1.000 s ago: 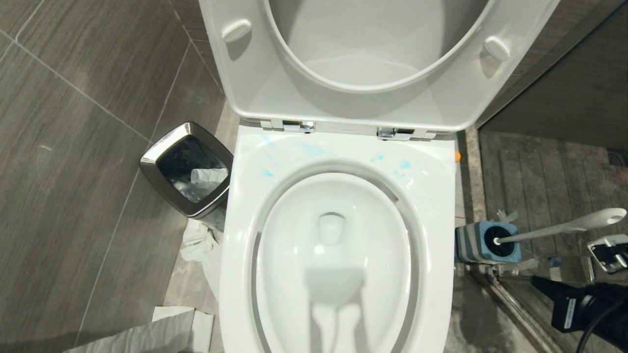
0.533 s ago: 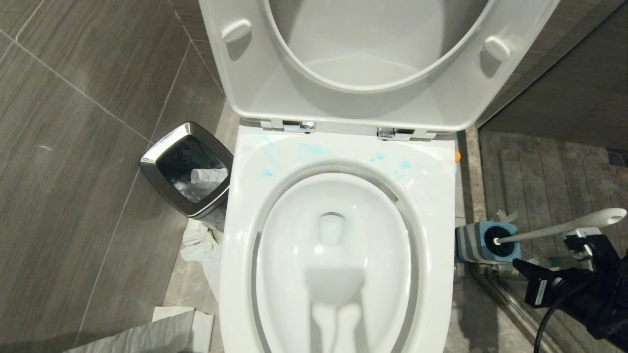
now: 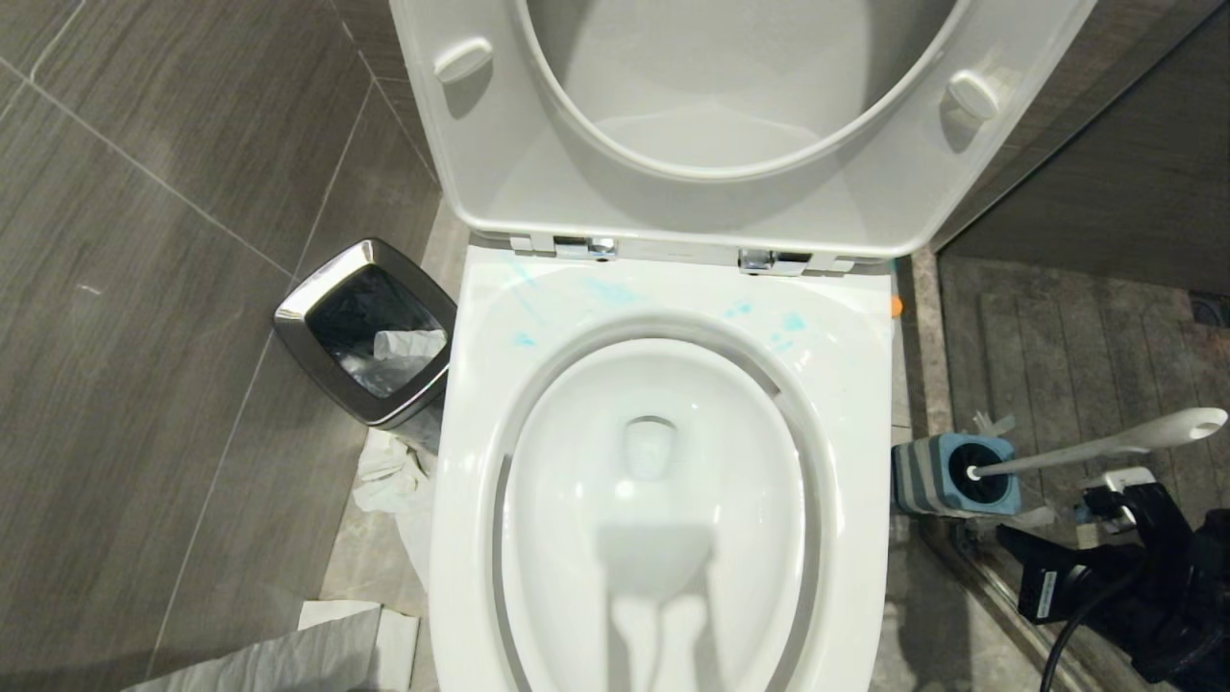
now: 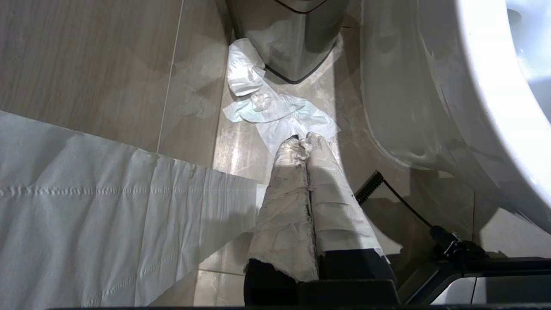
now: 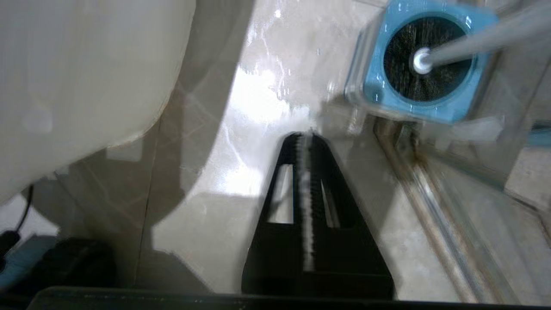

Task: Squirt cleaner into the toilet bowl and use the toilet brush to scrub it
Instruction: Pour in the cleaning agent

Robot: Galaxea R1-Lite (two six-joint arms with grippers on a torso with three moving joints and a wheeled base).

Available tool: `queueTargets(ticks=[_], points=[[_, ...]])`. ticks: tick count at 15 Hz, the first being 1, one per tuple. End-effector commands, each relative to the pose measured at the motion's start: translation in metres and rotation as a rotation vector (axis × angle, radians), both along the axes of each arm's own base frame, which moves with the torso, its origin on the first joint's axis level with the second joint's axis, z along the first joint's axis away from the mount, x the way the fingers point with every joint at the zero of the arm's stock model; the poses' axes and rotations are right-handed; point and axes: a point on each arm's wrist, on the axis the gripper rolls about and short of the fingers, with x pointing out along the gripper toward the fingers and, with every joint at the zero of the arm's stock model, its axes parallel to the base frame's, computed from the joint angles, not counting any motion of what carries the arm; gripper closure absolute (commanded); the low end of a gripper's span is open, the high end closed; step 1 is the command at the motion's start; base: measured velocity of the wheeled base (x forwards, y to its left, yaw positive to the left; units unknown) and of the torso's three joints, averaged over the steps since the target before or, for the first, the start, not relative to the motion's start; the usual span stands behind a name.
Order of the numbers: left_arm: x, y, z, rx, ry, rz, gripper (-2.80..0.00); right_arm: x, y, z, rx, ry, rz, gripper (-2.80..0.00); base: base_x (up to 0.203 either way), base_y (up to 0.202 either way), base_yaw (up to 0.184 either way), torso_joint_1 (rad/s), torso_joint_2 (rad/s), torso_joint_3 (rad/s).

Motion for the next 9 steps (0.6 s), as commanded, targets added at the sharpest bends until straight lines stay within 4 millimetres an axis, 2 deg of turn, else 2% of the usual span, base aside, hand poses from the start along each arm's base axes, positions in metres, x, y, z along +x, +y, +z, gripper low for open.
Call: queueTargets(ticks=[1, 4, 7, 9], points=[[0.0, 0.0, 0.0, 0.0, 0.001, 0.0, 0.0, -0.002, 0.004, -0.009, -0.025, 0.039, 0.029, -2.8, 0.0, 0.0, 0.0, 0.0, 0.0, 0.0], [0.0, 0.0, 0.0, 0.0, 0.001, 0.0, 0.0, -0.002, 0.0, -0.01, -0.154, 0.033, 0.058, -2.8, 0.0, 0.0, 0.0, 0.0, 0.0, 0.0], [0.0, 0.0, 0.0, 0.0, 0.001, 0.0, 0.0, 0.003, -0.002, -0.013, -0.126, 0.034, 0.038, -2.8, 0.0, 0.0, 0.0, 0.0, 0.0, 0.0], [0.0, 0.0, 0.0, 0.0, 0.001, 0.0, 0.0, 0.017, -0.003, -0.018, -0.091, 0.033, 0.025, -2.8, 0.0, 0.0, 0.0, 0.0, 0.0, 0.0]])
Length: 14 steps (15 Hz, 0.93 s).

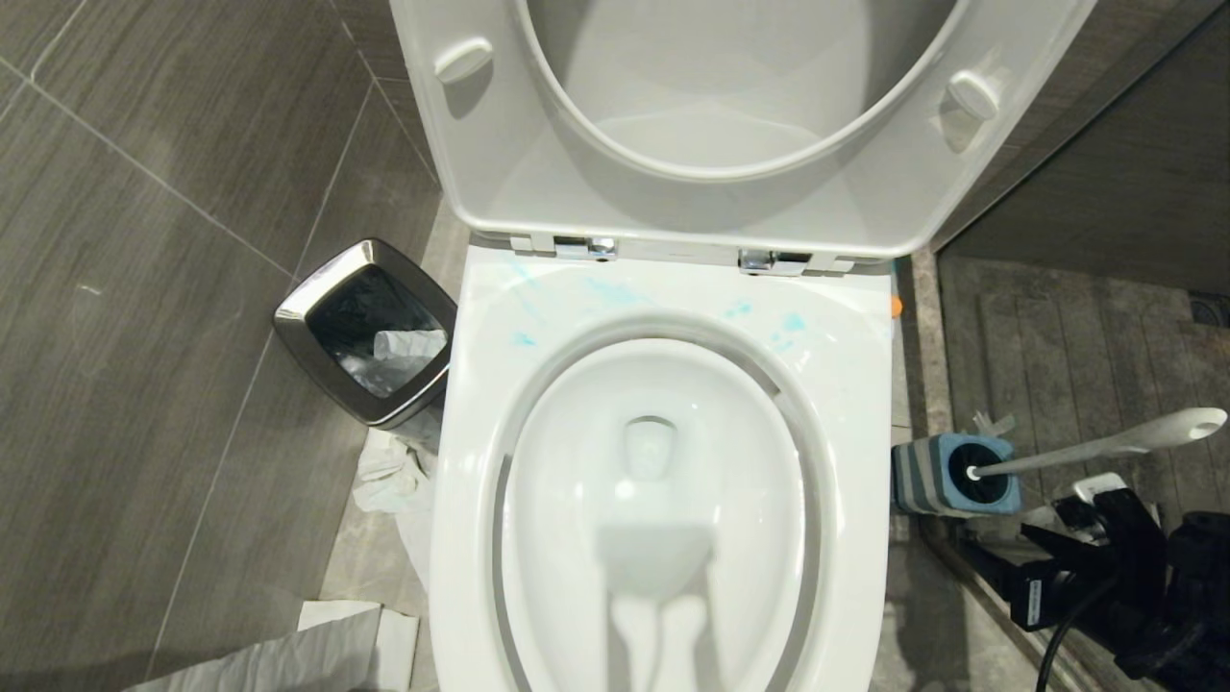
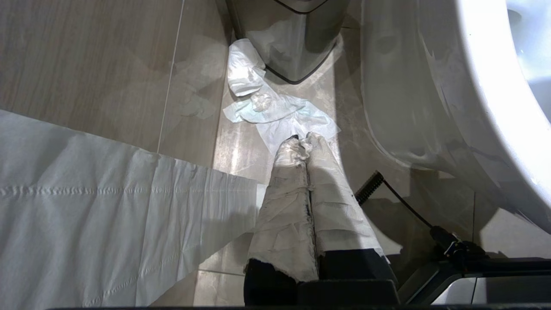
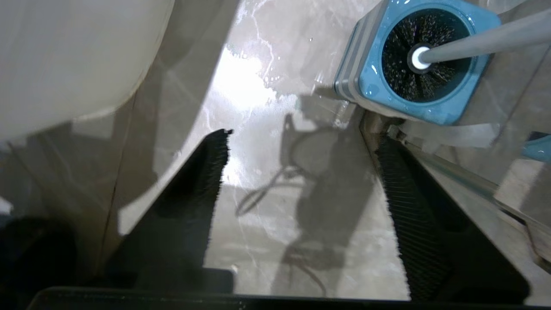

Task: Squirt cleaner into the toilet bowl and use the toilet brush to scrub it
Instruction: Pour in the cleaning agent

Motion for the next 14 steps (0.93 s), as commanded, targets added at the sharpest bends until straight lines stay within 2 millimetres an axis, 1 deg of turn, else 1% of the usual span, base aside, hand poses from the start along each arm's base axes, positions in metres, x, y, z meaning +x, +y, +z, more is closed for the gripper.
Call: queueTargets(ticks=[1, 3, 6, 9, 11, 12, 14], points=[[0.0, 0.0, 0.0, 0.0, 0.002, 0.0, 0.0, 0.022, -0.002, -0.005, 0.032, -0.022, -0.012, -2.8, 0.0, 0.0, 0.0, 0.0, 0.0, 0.0], [0.0, 0.0, -0.001, 0.0, 0.002, 0.0, 0.0, 0.056, -0.008, -0.007, 0.061, -0.09, -0.034, -2.8, 0.0, 0.0, 0.0, 0.0, 0.0, 0.0], [0.0, 0.0, 0.0, 0.0, 0.002, 0.0, 0.0, 0.103, -0.018, -0.028, 0.074, -0.132, -0.054, -2.8, 0.0, 0.0, 0.0, 0.0, 0.0, 0.0], [0.0, 0.0, 0.0, 0.0, 0.002, 0.0, 0.0, 0.146, -0.023, -0.042, 0.071, -0.205, -0.051, -2.8, 0.0, 0.0, 0.0, 0.0, 0.0, 0.0], [0.0, 0.0, 0.0, 0.0, 0.002, 0.0, 0.0, 0.168, -0.022, -0.043, 0.072, -0.263, -0.04, -2.8, 0.0, 0.0, 0.0, 0.0, 0.0, 0.0], [0.0, 0.0, 0.0, 0.0, 0.002, 0.0, 0.0, 0.177, -0.019, -0.043, 0.076, -0.29, -0.029, -2.8, 0.0, 0.0, 0.0, 0.0, 0.0, 0.0], [0.0, 0.0, 0.0, 0.0, 0.002, 0.0, 0.0, 0.186, -0.006, -0.043, 0.088, -0.311, 0.003, -2.8, 0.0, 0.0, 0.0, 0.0, 0.0, 0.0]])
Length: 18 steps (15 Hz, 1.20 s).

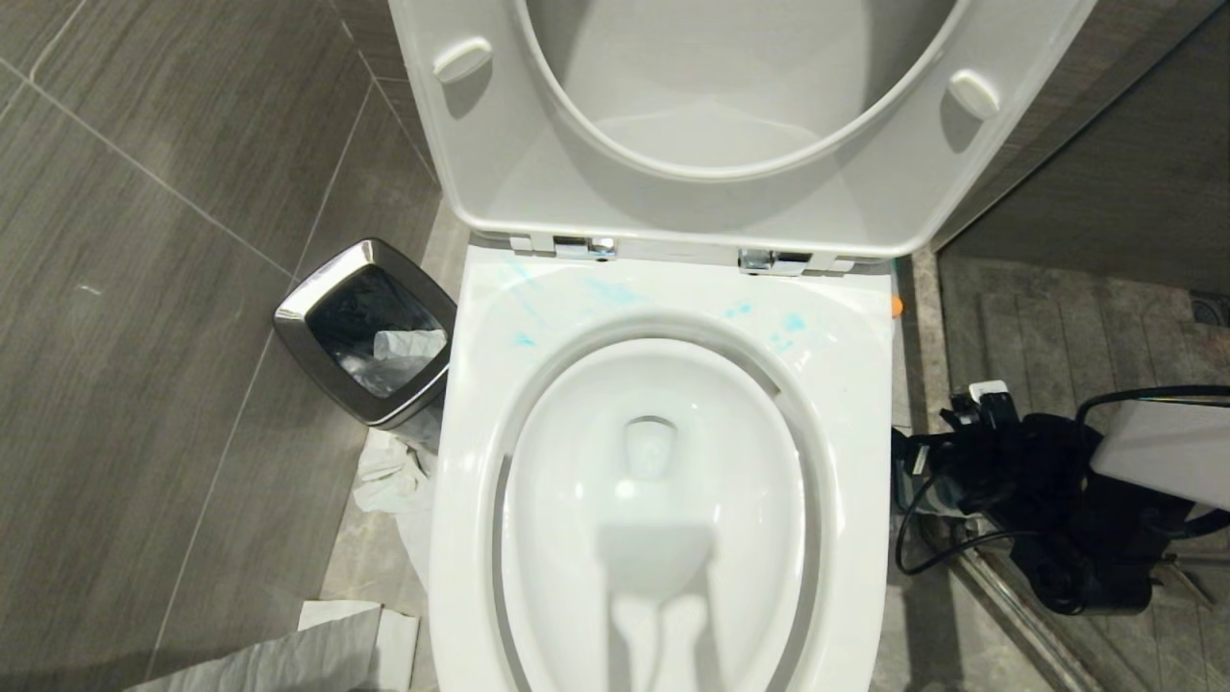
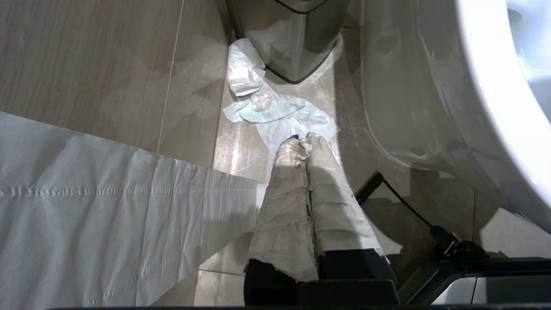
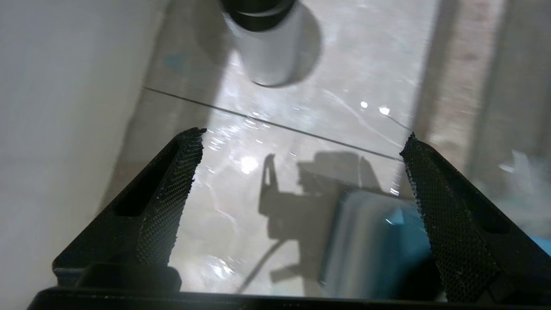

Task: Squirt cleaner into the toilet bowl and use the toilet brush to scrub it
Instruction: Pour in the cleaning agent

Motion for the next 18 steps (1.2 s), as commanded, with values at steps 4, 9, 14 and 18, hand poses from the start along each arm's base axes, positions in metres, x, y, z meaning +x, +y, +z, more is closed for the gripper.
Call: queueTargets(ticks=[4, 9, 14, 18], points=[[0.0, 0.0, 0.0, 0.0, 0.001, 0.0, 0.0, 0.022, 0.031, 0.004, 0.026, -0.077, 0.073, -2.8, 0.0, 0.0, 0.0, 0.0, 0.0, 0.0], [0.0, 0.0, -0.001, 0.0, 0.003, 0.0, 0.0, 0.042, 0.036, 0.003, -0.005, -0.139, 0.079, -2.8, 0.0, 0.0, 0.0, 0.0, 0.0, 0.0], [0.0, 0.0, -0.001, 0.0, 0.003, 0.0, 0.0, 0.063, 0.035, -0.005, -0.089, -0.203, 0.076, -2.8, 0.0, 0.0, 0.0, 0.0, 0.0, 0.0], [0.0, 0.0, 0.0, 0.0, 0.001, 0.0, 0.0, 0.08, 0.035, -0.002, -0.098, -0.27, 0.069, -2.8, 0.0, 0.0, 0.0, 0.0, 0.0, 0.0]])
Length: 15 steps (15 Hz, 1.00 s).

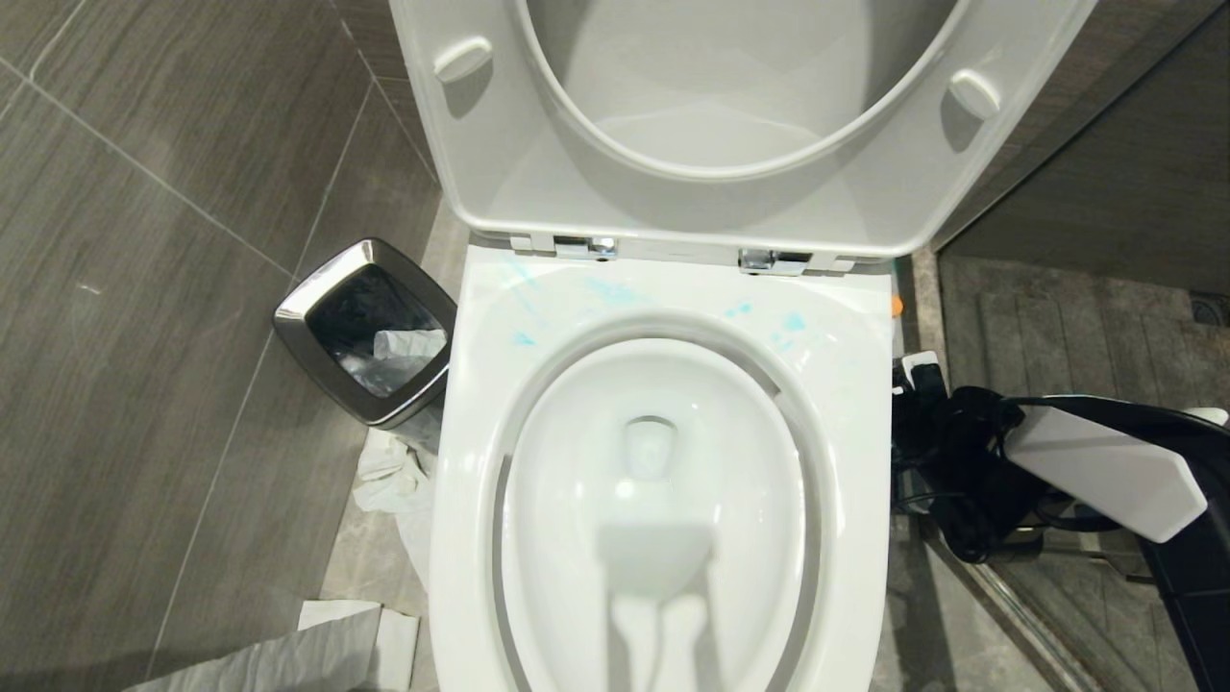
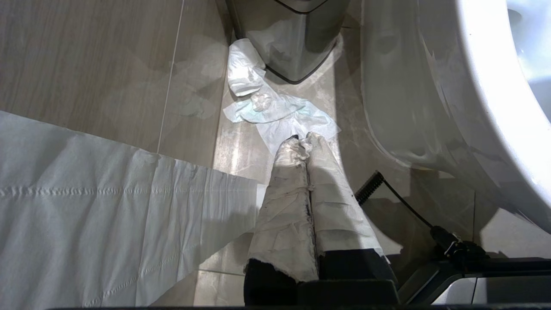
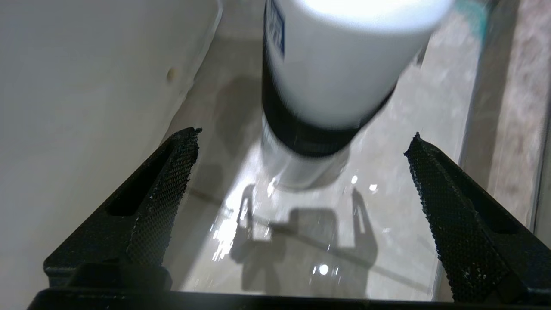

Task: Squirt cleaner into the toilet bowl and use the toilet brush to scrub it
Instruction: Pour in the cleaning agent

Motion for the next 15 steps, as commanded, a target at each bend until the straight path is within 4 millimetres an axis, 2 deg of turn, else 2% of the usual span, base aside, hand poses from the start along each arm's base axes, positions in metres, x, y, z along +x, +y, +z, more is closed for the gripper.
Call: queueTargets(ticks=[1, 6, 12, 15], points=[[0.0, 0.0, 0.0, 0.0, 0.002, 0.0, 0.0, 0.011, 0.0, -0.001, -0.007, -0.047, -0.009, -2.8, 0.0, 0.0, 0.0, 0.0, 0.0, 0.0], [0.0, 0.0, 0.0, 0.0, 0.002, 0.0, 0.0, 0.026, 0.001, 0.005, -0.007, -0.123, -0.014, -2.8, 0.0, 0.0, 0.0, 0.0, 0.0, 0.0], [0.0, 0.0, -0.001, 0.0, 0.003, 0.0, 0.0, 0.036, 0.001, -0.005, -0.008, -0.143, -0.014, -2.8, 0.0, 0.0, 0.0, 0.0, 0.0, 0.0], [0.0, 0.0, -0.001, 0.0, 0.003, 0.0, 0.0, 0.041, 0.001, -0.001, -0.013, -0.179, -0.015, -2.8, 0.0, 0.0, 0.0, 0.0, 0.0, 0.0]])
